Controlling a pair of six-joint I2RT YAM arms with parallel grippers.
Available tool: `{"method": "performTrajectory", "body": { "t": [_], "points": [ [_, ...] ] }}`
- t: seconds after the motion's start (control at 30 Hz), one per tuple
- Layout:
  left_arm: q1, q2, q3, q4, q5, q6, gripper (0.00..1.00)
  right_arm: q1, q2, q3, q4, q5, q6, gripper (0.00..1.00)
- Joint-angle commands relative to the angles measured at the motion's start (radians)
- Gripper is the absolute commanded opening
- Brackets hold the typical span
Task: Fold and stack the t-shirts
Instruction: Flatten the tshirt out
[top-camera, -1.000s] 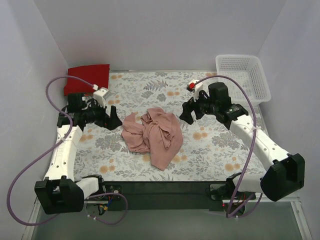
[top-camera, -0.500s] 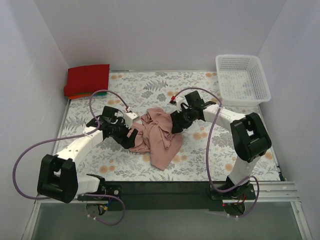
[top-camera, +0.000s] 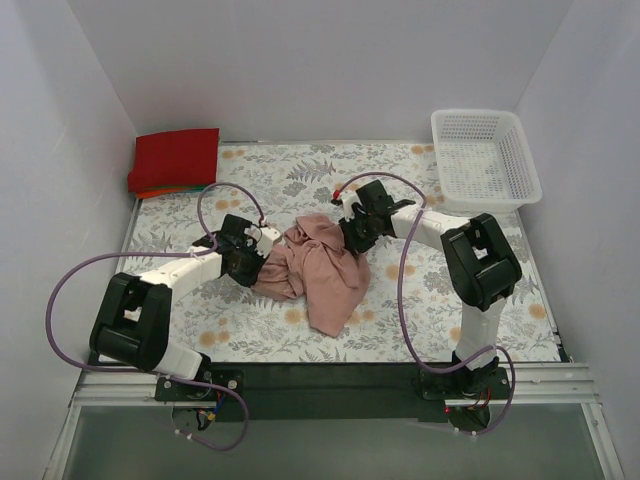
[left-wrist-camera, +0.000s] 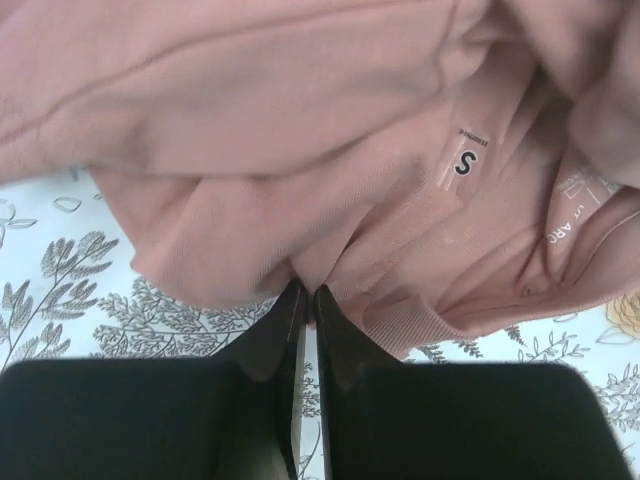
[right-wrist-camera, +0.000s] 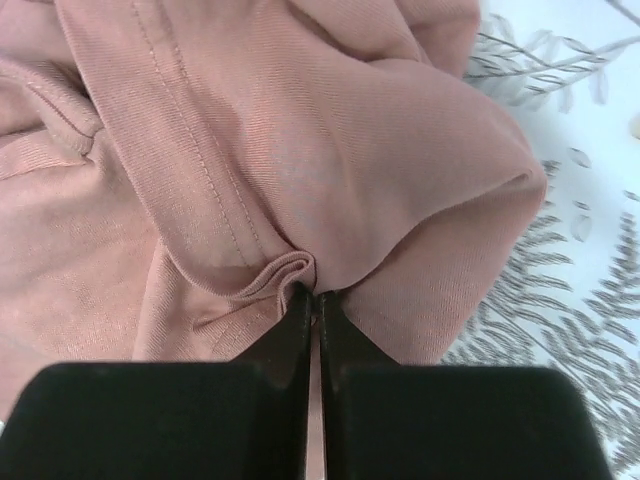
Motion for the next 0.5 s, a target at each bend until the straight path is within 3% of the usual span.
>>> {"method": "performTrajectory", "body": {
  "t": [0.0,0.27,0.47],
  "points": [
    [0.037,-0.005,0.003,0.02,-0.084,0.015,0.0,-0.082,-0.014,-0.019,-0.046,0.122,-0.043,0.01],
    [0.239,-0.01,0.048,-0.009,-0.029,0.112,0.0,-0.254,-0.125,-0.045,-0.111,0.057,-0.115,0.01],
    [0.284,0.022,0.118,-0.023,-0.035,0.167,0.0,-0.271,-0.2,-0.094,-0.192,-0.111,-0.187,0.01]
  ]
}}
